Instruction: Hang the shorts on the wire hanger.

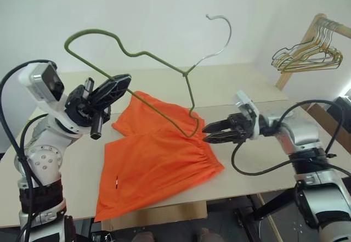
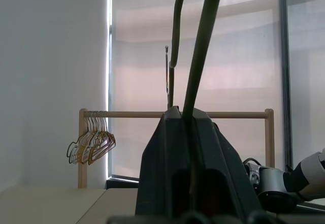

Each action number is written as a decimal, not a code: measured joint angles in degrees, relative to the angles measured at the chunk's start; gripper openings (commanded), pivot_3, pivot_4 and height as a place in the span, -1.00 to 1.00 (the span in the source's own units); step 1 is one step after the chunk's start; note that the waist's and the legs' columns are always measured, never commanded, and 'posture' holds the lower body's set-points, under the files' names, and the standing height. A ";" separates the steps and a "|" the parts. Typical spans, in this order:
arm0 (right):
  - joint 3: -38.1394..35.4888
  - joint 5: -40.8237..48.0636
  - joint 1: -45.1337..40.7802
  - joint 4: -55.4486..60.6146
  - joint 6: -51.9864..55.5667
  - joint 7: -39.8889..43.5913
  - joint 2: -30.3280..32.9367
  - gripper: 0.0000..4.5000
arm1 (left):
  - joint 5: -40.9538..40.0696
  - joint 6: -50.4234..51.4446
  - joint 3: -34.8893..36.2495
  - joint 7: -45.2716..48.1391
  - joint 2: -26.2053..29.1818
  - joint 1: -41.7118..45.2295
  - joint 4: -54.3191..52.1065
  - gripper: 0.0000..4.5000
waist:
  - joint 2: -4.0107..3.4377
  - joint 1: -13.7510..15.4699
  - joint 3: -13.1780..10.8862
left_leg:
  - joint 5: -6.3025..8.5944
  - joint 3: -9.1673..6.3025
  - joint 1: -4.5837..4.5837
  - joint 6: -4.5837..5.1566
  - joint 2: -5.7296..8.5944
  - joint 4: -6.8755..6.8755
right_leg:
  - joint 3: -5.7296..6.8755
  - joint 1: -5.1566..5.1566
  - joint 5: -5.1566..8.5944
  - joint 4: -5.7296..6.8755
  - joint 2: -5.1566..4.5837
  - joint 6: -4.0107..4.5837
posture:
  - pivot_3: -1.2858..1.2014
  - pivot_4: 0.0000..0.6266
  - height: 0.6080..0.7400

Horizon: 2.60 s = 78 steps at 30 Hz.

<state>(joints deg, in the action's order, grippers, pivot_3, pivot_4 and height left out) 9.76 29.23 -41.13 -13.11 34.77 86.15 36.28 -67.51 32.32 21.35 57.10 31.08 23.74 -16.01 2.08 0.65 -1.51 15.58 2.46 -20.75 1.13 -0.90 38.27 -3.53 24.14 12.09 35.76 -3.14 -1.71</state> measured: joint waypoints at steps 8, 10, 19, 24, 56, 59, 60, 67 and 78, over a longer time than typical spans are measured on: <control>0.13 1.12 -1.13 0.06 2.20 -0.05 -1.85 0.08 | 0.91 -0.96 -1.22 -0.09 -1.74 0.06 -0.02 -1.00 | 0.00 0.04 0.00 | 0.00 -0.03 -0.07 0.00 0.02 0.07 | 0.07 0.01 -0.01 0.01 -0.03 -0.01 | 0.09 -1.00 1.00; 0.10 1.60 -1.13 0.57 3.11 -0.13 -2.17 0.08 | 1.06 -1.13 -1.57 -0.03 -1.86 0.14 -0.01 -1.00 | 0.00 0.04 0.00 | 0.00 -0.04 -0.08 0.00 0.01 0.07 | 0.07 0.03 -0.01 0.02 -0.02 0.00 | 0.09 -1.00 1.00; -1.21 4.98 -2.29 3.62 7.72 -1.92 -3.98 0.08 | 2.16 -1.94 -2.46 0.29 -3.34 0.57 0.32 -1.00 | 0.00 -0.03 0.00 | 0.00 -0.05 -0.09 -0.01 0.02 0.12 | 0.08 0.02 -0.02 0.06 -0.02 0.00 | 0.08 -1.00 1.00; -1.20 5.23 -3.35 3.68 8.41 -3.29 -5.01 0.08 | 2.56 -2.13 -3.05 0.68 -4.08 1.06 1.34 -1.00 | 0.00 -0.15 0.00 | 0.00 -0.05 -0.10 -0.01 0.01 0.14 | 0.09 0.04 -0.02 0.07 -0.02 0.00 | 0.07 -1.00 1.00; -7.21 9.71 -0.09 5.95 15.04 -9.03 -3.68 -1.00 | 21.76 -6.42 -10.08 -0.46 0.19 -7.70 5.60 0.73 | -0.01 -1.36 0.00 | 0.01 -0.14 -0.20 0.00 0.00 0.15 | 0.16 0.08 -0.02 0.04 -0.03 0.00 | 0.06 -1.00 1.00; -9.63 10.68 5.58 8.64 18.96 -10.91 0.93 -1.00 | 28.81 -8.76 -12.38 1.10 4.46 -12.53 5.91 0.99 | -0.03 -1.08 -0.01 | 0.01 -0.14 -0.38 0.01 0.03 0.15 | 0.27 0.18 0.00 -0.01 -0.14 -0.01 | 0.05 -1.00 1.00; -10.69 11.18 7.64 9.80 20.86 -12.31 2.24 -1.00 | 31.43 -10.24 -13.68 1.72 5.72 -13.22 5.89 0.99 | -0.03 -0.96 -0.01 | 0.02 -0.12 -0.38 0.01 0.04 0.15 | 0.27 0.18 0.00 -0.03 -0.16 -0.01 | 0.04 -1.00 1.00; -11.82 11.77 16.54 14.54 32.46 -18.38 13.76 -1.00 | 39.01 -16.57 -17.46 7.76 11.30 -15.03 5.48 0.99 | -0.15 -1.39 -0.09 | 0.01 -0.04 -0.33 0.01 0.00 0.17 | 0.23 0.15 0.03 -0.02 -0.12 -0.04 | 0.02 -1.00 1.00; -0.36 13.52 16.22 -0.44 46.67 -9.99 23.41 -1.00 | 42.69 -19.69 -19.42 12.50 15.46 -17.03 1.71 0.99 | -0.19 -2.80 -0.11 | 0.05 0.02 -0.37 0.10 -0.05 0.44 | 0.12 0.10 0.07 0.00 -0.07 -0.14 | 0.02 -1.00 1.00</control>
<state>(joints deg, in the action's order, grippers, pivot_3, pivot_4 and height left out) 9.40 42.75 -24.90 -13.55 81.44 76.16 59.69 -24.83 12.64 1.93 69.60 46.55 6.71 -14.31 1.89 -2.15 -1.62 15.63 2.49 -21.11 1.23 -0.94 38.71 -3.41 24.24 12.16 35.76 -3.21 -1.85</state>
